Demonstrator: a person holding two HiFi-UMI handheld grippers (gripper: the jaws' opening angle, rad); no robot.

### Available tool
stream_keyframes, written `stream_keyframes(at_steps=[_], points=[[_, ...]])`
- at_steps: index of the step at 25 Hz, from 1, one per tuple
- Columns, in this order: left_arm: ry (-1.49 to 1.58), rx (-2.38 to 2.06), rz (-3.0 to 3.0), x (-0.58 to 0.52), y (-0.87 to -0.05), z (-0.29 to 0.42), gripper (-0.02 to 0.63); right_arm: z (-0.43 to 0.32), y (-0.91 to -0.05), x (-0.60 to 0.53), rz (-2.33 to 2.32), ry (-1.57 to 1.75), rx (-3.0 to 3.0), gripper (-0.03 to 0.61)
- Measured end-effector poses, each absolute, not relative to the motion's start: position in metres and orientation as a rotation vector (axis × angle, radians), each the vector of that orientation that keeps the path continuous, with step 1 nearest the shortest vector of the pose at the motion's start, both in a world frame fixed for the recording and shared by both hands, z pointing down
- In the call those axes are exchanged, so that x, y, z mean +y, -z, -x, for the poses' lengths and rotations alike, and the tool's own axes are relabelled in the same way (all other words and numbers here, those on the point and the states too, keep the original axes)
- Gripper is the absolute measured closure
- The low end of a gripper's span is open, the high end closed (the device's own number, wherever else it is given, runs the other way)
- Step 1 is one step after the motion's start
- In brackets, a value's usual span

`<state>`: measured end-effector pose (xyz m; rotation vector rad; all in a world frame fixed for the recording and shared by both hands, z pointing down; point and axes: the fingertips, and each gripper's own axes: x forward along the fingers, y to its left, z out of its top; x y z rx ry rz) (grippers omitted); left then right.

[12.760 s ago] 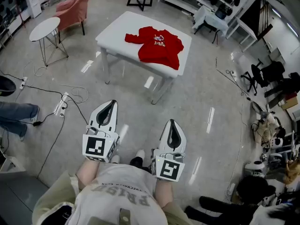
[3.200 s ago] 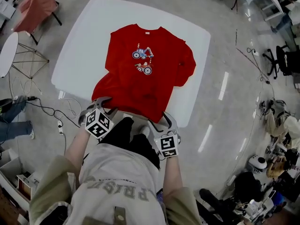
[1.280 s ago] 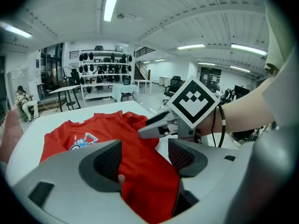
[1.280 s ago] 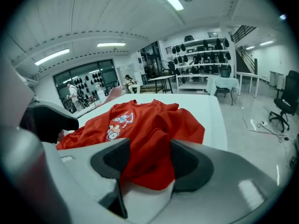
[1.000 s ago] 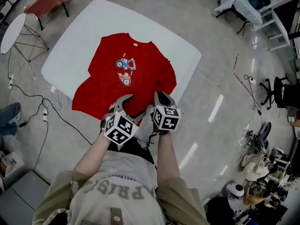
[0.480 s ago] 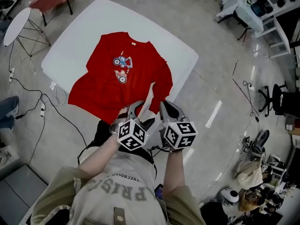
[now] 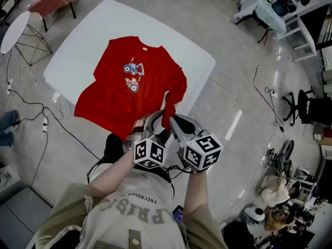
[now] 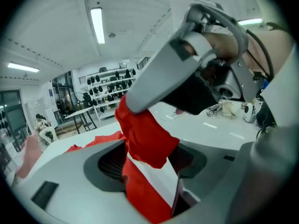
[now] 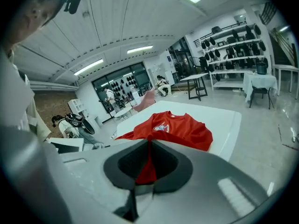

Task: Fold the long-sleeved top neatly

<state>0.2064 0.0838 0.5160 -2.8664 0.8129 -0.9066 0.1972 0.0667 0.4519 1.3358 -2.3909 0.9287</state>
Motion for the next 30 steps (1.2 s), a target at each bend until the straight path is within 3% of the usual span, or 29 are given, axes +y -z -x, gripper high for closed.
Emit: stream_keyframes(at_steps=[5, 8, 9, 12, 13, 20, 30], points=[[0.861, 0.832, 2.847, 0.072, -0.505, -0.18, 0.483, -0.173, -0.45, 0.053, -1.291, -0.957, -2.433, 0.558], [0.839, 0.86, 2.887, 0.062, -0.501, -0.159, 0.523, -0.159, -0.449, 0.046, -1.267, -0.864, -2.441, 0.54], [0.833, 0.875, 2.896, 0.057, -0.499, -0.151, 0.53, -0.156, -0.448, 0.044, -1.26, -0.835, -2.448, 0.528], [0.827, 0.944, 2.909, 0.04, -0.494, -0.119, 0.541, -0.149, -0.451, 0.036, -1.25, -0.766, -2.455, 0.358], [0.824, 0.976, 2.916, 0.033, -0.492, -0.107, 0.543, -0.149, -0.454, 0.033, -1.252, -0.739, -2.445, 0.342], [0.827, 1.242, 2.924, -0.01, -0.49, -0.021, 0.545, -0.154, -0.493, 0.005, -1.276, -0.615, -2.316, 0.341], [1.097, 1.401, 2.974, -0.035, -0.564, 0.052, 0.543, -0.136, -0.538, -0.042, -1.238, -0.601, -2.173, 0.341]])
